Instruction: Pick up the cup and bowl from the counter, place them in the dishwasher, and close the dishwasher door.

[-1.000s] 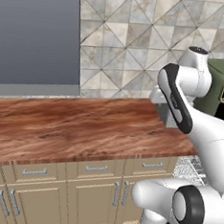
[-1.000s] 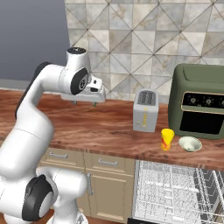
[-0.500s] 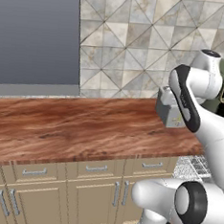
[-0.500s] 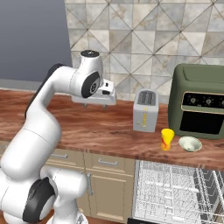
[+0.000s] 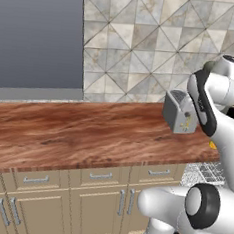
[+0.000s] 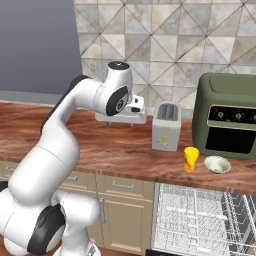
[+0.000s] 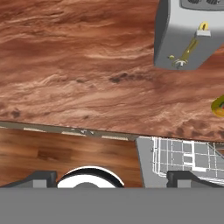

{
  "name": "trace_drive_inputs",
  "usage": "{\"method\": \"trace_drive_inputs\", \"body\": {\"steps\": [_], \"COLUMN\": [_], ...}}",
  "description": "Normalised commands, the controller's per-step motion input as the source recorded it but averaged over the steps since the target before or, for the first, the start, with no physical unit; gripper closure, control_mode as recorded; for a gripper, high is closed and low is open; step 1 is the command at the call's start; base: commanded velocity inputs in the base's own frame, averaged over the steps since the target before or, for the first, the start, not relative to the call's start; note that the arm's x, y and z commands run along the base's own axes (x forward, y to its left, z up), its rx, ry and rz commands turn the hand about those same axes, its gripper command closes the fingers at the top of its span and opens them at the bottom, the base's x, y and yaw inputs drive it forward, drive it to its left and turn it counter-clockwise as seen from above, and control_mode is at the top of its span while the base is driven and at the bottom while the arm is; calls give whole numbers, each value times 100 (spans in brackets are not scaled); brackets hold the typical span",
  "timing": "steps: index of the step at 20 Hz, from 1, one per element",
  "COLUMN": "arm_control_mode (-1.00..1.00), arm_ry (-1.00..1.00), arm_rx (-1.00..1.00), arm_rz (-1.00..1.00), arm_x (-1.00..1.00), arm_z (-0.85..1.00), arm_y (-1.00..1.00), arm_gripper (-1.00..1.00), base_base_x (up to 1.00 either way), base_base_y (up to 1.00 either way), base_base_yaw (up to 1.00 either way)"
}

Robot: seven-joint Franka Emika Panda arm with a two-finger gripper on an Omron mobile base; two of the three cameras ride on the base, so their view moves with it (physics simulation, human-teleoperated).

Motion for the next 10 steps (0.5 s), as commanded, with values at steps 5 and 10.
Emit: {"method": "trace_drive_inputs", "body": {"steps": [5,10], "arm_control_mode": [-100,-100], "arm_ry": [0,0], "arm_rx": [0,0], "arm_rz": [0,0], "arm_x": [0,4], "arm_z": [-16,-20], "arm_y": [-39,-38], "arm_gripper": [-100,-100], "base_base_x": [0,0], "base_base_y": [0,0], "base_base_yaw": [0,0]}}
